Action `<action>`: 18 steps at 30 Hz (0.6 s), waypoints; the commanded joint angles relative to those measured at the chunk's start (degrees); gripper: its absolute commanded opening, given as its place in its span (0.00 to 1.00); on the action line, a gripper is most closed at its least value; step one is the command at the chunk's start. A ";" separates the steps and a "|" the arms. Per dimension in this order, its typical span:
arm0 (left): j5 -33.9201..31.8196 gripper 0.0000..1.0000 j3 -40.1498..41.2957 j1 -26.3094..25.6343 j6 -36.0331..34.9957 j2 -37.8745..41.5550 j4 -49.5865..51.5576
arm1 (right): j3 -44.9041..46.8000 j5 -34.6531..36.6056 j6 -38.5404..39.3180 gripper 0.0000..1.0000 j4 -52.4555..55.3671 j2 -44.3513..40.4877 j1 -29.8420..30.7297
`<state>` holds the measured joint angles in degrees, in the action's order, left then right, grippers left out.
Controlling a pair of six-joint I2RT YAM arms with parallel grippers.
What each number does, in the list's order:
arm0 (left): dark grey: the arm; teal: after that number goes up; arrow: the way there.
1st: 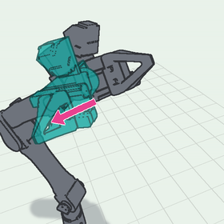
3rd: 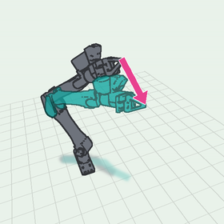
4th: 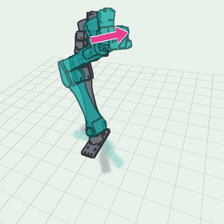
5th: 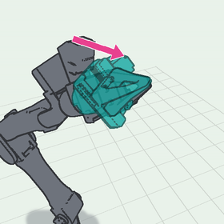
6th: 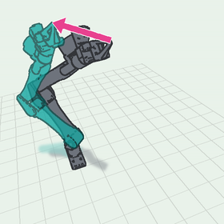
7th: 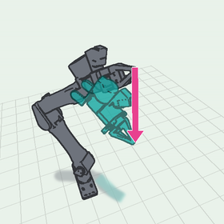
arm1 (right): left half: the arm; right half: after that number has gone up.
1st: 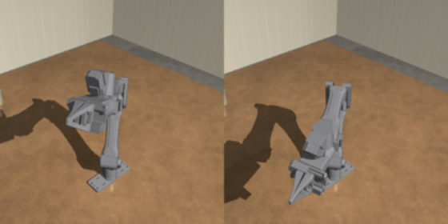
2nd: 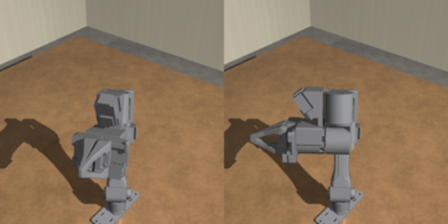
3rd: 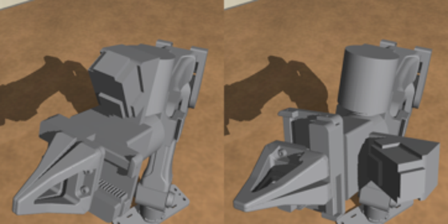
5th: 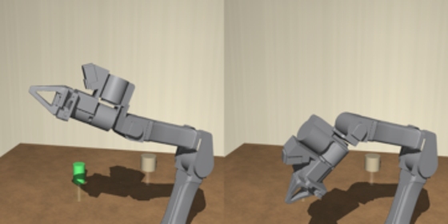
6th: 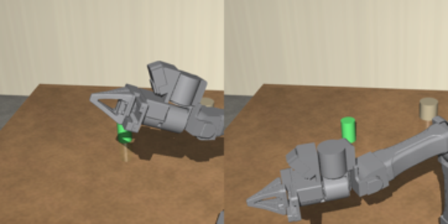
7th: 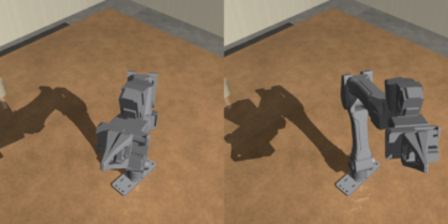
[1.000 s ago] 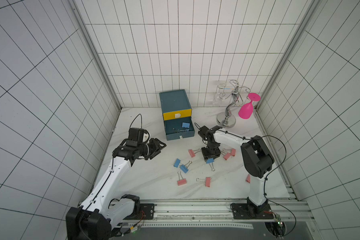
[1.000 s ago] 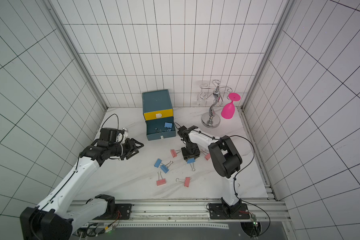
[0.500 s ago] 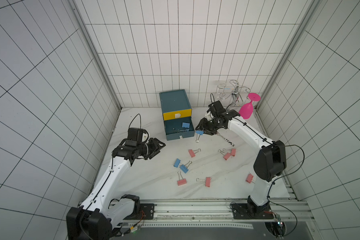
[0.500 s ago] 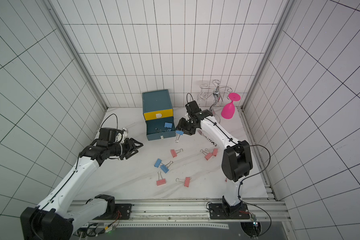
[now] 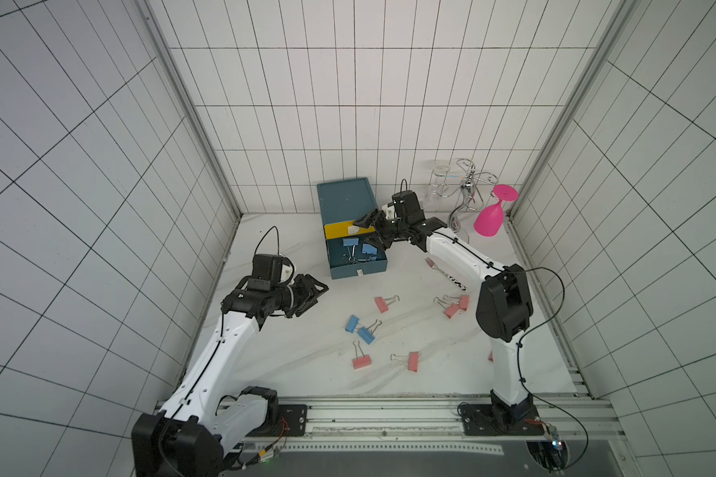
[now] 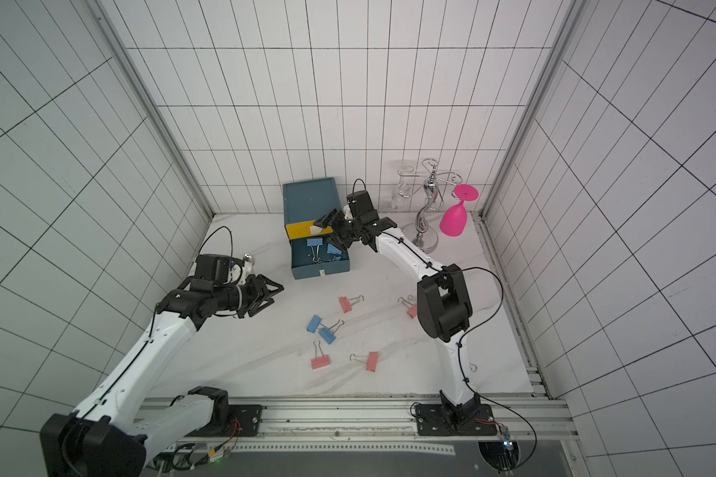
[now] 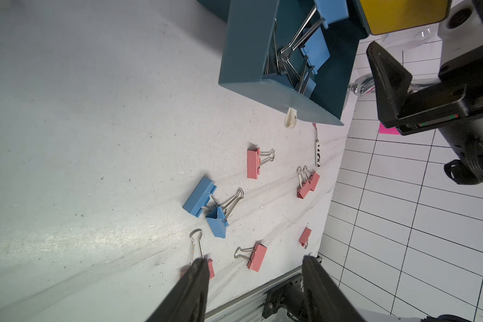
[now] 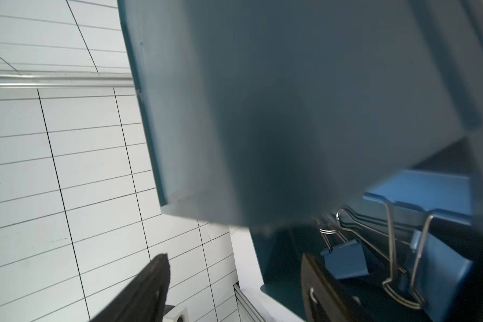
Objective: Put the binder clips in the drawer according to color
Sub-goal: Place the binder clip in the drawer, then move the binder clip to the center of the board.
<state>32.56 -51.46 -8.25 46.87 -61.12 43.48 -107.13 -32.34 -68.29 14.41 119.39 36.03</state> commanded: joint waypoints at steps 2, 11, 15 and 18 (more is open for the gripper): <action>0.38 0.57 0.31 0.43 -1.23 0.57 -0.08 | 2.68 -0.75 0.87 0.77 -3.63 -4.54 -0.26; 0.67 0.57 0.62 0.45 -1.21 0.48 -0.36 | 8.60 1.10 17.73 0.69 11.66 -13.45 0.52; 0.43 0.57 0.83 0.50 -1.55 0.57 -0.06 | 10.74 4.12 25.32 0.67 20.03 -16.84 1.64; 0.02 0.57 0.70 0.51 -2.12 0.67 0.45 | 12.09 6.33 30.10 0.67 25.58 -18.59 3.08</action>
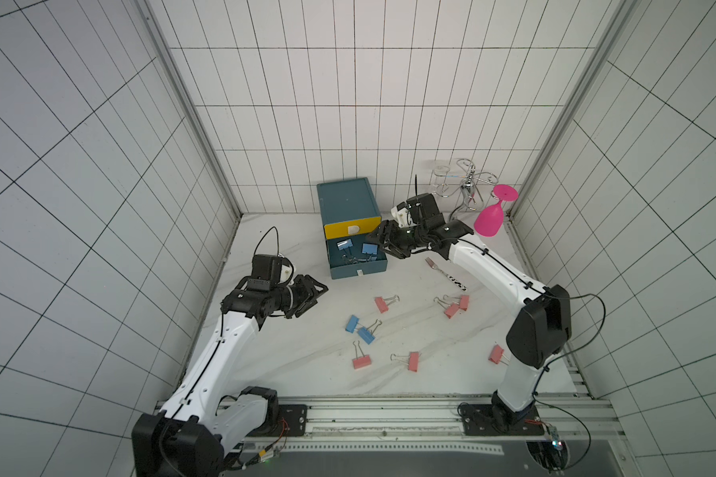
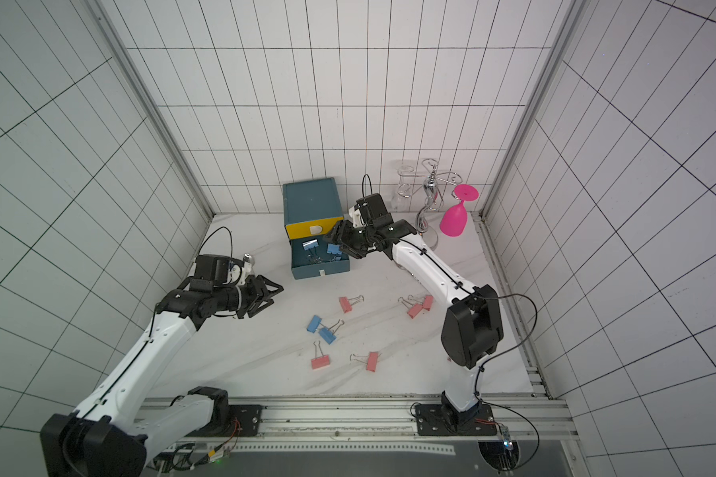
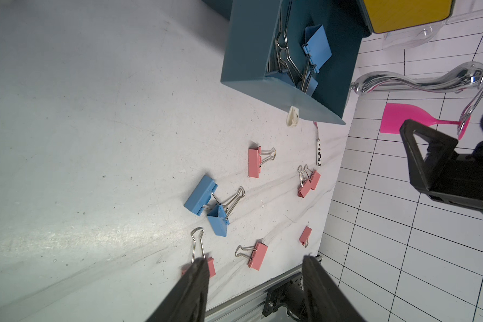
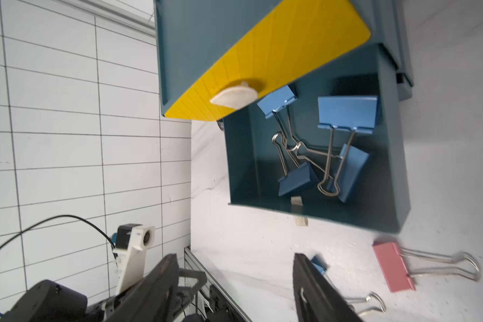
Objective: Put the binder clips in the drawer according to color
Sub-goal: Move the binder clip to the center of the board.
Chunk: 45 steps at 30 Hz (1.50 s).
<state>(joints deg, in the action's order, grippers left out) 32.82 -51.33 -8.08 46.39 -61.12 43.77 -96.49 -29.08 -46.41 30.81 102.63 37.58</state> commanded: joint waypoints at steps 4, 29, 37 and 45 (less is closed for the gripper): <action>-1.00 0.57 0.60 0.63 -2.75 0.76 1.52 | 3.56 6.05 13.69 0.66 15.71 -3.15 4.16; -6.06 0.55 1.02 2.02 -4.48 6.93 9.97 | 2.33 18.08 25.50 0.51 29.08 13.84 23.91; -5.77 0.55 2.98 2.25 -2.90 9.48 9.47 | 0.61 23.19 24.88 0.44 30.00 18.21 24.20; -4.96 0.55 3.95 2.29 -1.70 10.28 8.51 | 0.11 23.02 25.51 0.39 29.84 20.41 24.20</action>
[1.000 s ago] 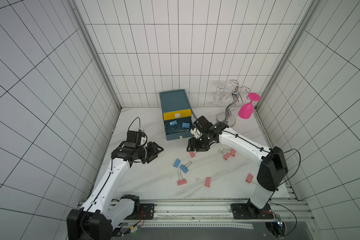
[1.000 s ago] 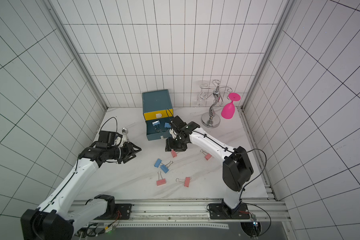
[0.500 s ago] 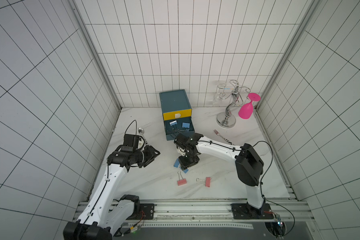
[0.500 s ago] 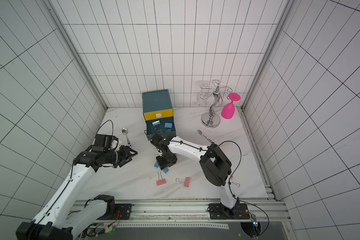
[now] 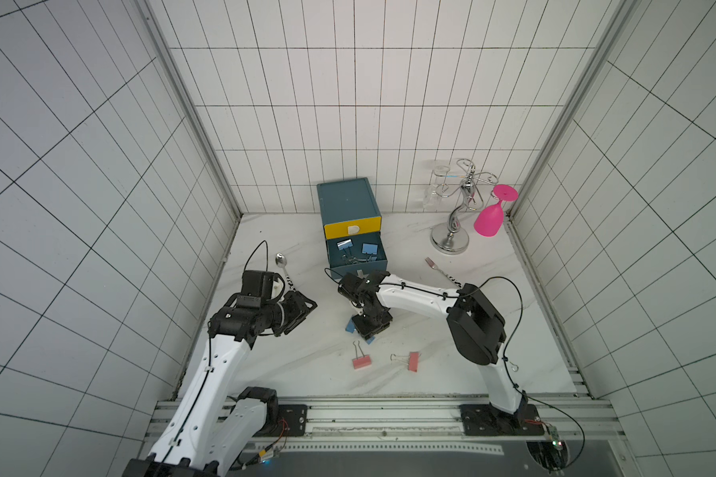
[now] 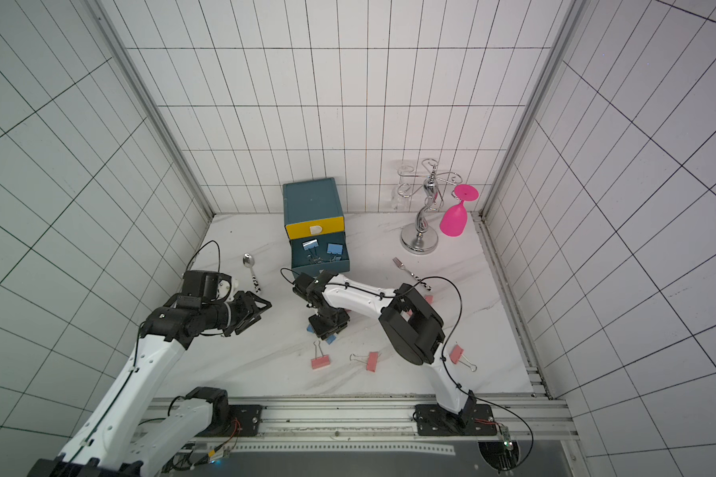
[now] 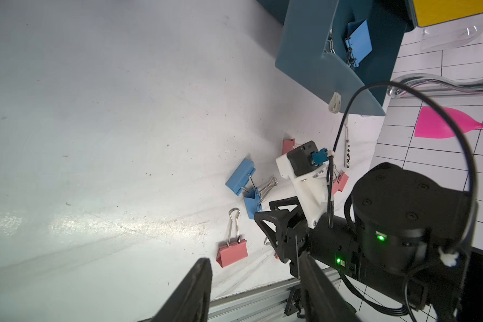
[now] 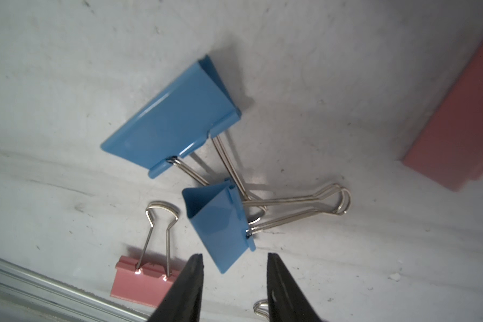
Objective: Put the binder clips in the drawer according to color
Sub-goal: Move the binder clip to the center of the board.
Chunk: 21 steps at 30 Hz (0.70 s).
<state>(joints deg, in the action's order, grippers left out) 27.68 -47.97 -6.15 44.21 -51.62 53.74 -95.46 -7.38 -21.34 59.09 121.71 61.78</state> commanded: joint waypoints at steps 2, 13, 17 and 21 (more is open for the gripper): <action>0.18 0.55 0.69 0.36 0.67 0.80 -1.69 | 0.18 1.44 0.08 0.38 1.25 1.20 -0.16; 0.88 0.54 1.45 0.33 1.50 0.33 -3.81 | 15.75 3.24 -3.27 0.35 -3.45 -7.80 -4.16; 1.23 0.55 1.61 0.27 1.75 -0.16 -4.57 | 20.03 3.33 -4.29 0.35 -4.46 -11.11 -7.77; 1.50 0.55 1.56 0.28 1.73 -0.59 -5.01 | 22.02 4.05 -4.19 0.40 -4.60 -14.44 -10.33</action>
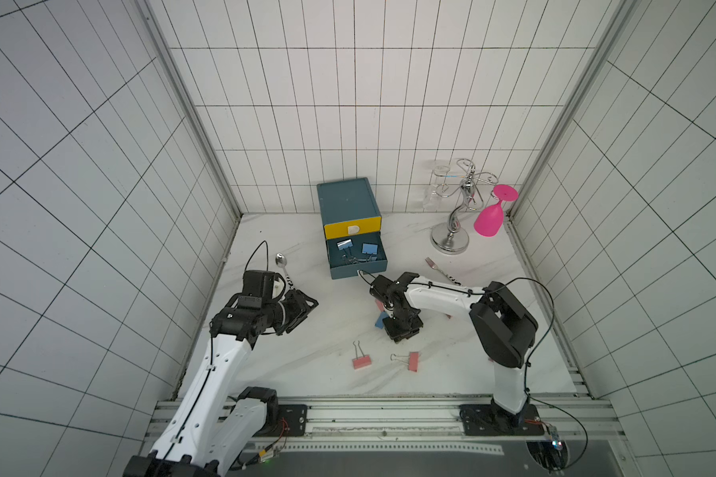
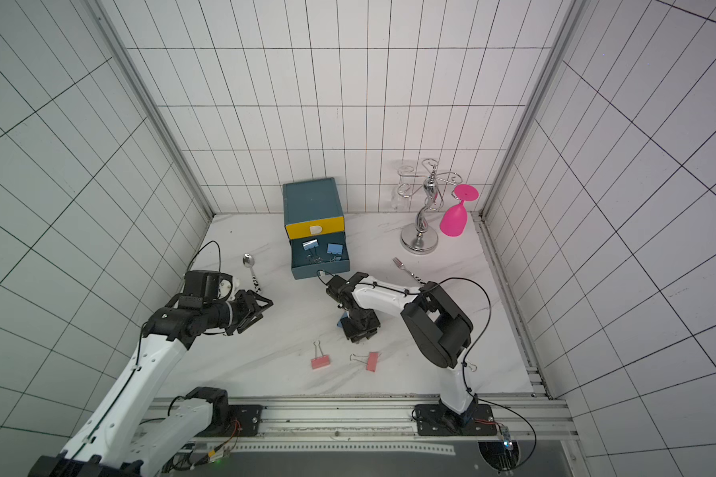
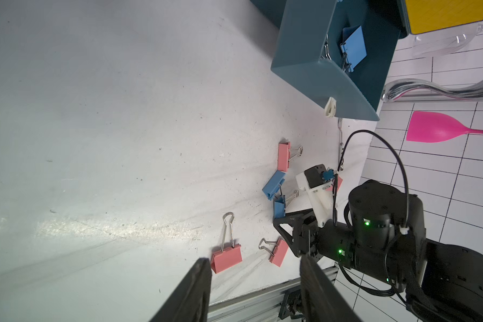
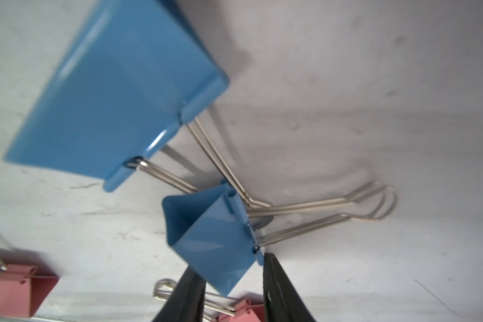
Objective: Put the binder clips in the drawer according to color
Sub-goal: Move the binder clip to the center of the board.
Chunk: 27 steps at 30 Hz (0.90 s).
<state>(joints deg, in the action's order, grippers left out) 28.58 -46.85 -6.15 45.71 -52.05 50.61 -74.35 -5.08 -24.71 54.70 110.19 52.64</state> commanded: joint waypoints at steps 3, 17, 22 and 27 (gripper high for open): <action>0.60 0.55 0.41 0.29 0.08 -0.24 -2.07 | 0.91 0.99 -1.09 0.49 -0.60 -5.82 -1.37; 0.91 0.55 0.12 0.42 -0.58 -1.37 -2.98 | -5.22 0.15 -19.36 0.70 0.99 -3.18 -3.16; 1.33 0.55 0.06 0.36 -1.65 -1.83 -2.73 | -5.77 2.22 -20.30 0.74 0.86 -1.41 -4.92; 1.39 0.55 0.06 0.36 -2.07 -2.13 -2.37 | -4.67 3.83 -21.20 0.70 -1.05 -2.34 -8.60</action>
<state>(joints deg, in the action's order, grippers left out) 29.63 -46.78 -6.15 44.97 -53.89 48.88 -79.07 -3.75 -44.16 53.78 108.55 46.13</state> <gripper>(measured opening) 0.548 0.708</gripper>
